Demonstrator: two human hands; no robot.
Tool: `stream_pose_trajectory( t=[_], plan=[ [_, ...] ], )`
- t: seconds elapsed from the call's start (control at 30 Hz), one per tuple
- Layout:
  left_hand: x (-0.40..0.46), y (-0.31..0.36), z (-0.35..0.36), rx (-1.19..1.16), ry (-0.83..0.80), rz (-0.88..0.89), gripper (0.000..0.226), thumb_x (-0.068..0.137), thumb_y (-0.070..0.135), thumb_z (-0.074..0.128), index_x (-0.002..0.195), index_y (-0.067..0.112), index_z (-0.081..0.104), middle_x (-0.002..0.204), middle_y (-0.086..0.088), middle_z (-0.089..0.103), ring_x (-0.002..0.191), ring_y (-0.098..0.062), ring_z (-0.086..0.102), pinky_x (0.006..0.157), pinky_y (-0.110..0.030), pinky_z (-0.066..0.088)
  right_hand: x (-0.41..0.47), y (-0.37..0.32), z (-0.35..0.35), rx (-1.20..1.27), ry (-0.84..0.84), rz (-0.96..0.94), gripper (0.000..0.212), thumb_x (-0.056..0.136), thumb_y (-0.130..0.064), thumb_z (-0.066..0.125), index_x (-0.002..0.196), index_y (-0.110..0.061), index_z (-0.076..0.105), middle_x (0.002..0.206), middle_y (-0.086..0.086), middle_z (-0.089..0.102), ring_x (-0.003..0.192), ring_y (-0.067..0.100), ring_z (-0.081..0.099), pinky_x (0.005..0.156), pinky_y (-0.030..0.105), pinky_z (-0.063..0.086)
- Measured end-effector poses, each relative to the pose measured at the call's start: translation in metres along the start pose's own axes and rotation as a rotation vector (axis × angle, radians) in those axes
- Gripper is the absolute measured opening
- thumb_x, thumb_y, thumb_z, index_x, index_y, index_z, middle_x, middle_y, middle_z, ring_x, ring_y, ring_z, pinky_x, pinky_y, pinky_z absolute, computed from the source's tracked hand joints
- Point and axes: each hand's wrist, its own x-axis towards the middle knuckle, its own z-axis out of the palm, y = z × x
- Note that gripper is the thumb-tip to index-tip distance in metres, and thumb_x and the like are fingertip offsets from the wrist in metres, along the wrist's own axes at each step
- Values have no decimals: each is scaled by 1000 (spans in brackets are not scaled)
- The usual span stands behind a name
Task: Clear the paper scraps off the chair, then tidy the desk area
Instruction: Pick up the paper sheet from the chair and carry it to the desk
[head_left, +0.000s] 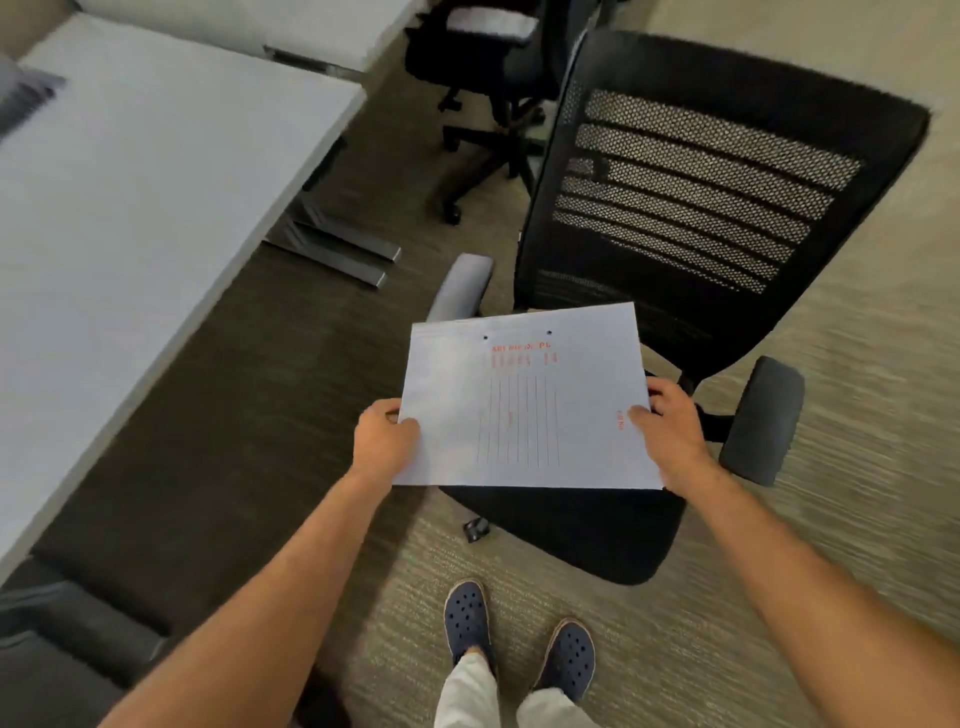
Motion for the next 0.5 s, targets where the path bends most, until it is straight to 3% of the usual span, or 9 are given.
stream_pose_trajectory(
  t=[0.17,0.3,0.43,0.5],
  plan=[
    [-65,39,-98,-198,135,22,32,88,9,62,117,21,58,109,2,64,92,-16,61,68,-29,48,-52,-100,4,-23,-152,-136,38,91,-11,59,96,-49,58,102,-7,69,88,14,68,65,34,53],
    [-113,47,-177,-357,242,5,42,89,16,64,130,19,56,119,0,63,100,-18,61,81,-38,50,-92,-172,22,-78,-301,-209,37,89,-8,61,96,-43,63,97,-9,73,85,17,72,66,37,56],
    [-155,43,-257,-498,386,17,22,93,23,66,114,16,63,109,2,65,105,-23,61,89,-41,50,-126,-236,57,-153,-439,-279,36,84,-3,64,108,-30,67,98,0,74,87,24,73,79,49,59],
    [-170,37,-299,-592,445,3,27,93,26,67,117,14,65,114,-1,65,109,-26,60,96,-43,50,-142,-264,81,-184,-515,-315,38,85,-5,66,116,-26,66,105,1,74,90,24,73,84,50,58]
  ],
)
